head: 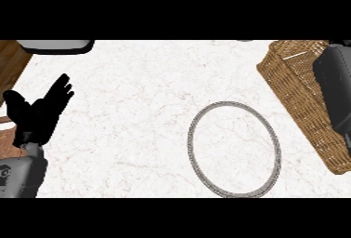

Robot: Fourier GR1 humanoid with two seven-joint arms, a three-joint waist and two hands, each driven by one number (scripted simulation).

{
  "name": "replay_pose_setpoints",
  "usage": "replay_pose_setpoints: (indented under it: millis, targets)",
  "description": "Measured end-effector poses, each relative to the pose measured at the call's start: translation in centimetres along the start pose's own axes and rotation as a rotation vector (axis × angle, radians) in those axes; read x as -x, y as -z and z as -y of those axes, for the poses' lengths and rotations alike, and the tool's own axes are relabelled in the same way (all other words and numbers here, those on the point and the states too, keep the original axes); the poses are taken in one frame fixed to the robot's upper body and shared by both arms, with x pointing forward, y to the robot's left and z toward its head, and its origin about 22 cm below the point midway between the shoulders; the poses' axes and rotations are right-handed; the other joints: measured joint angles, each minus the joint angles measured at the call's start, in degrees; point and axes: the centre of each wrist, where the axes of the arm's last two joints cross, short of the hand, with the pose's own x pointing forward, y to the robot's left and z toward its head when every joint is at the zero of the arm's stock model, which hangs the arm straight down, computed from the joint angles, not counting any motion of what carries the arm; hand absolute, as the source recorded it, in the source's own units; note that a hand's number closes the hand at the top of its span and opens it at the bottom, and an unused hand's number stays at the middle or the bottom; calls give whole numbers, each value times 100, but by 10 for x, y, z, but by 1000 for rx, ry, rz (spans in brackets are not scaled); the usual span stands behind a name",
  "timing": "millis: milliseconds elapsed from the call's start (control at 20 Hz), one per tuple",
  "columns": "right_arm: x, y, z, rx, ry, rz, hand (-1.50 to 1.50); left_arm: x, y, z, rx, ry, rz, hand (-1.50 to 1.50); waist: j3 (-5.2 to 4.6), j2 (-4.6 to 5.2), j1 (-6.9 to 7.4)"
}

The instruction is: Pick the bell pepper from the placemat and place it in the basket

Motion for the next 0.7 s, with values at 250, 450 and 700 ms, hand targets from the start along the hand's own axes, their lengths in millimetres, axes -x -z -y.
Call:
replay_pose_setpoints:
  millis: [250,450,700]
  targets:
    - [21,10,-6,3,12,-50,-150,4,-5,-4,-3,-5,1,0,3,3,24]
    - [22,11,-4,12,70,-35,-150,9,-4,-1,-5,-8,-1,0,4,2,13]
    - [20,25,10,88,186,-92,-150,7,-2,-8,-14,-9,-4,0,0,-23,-51]
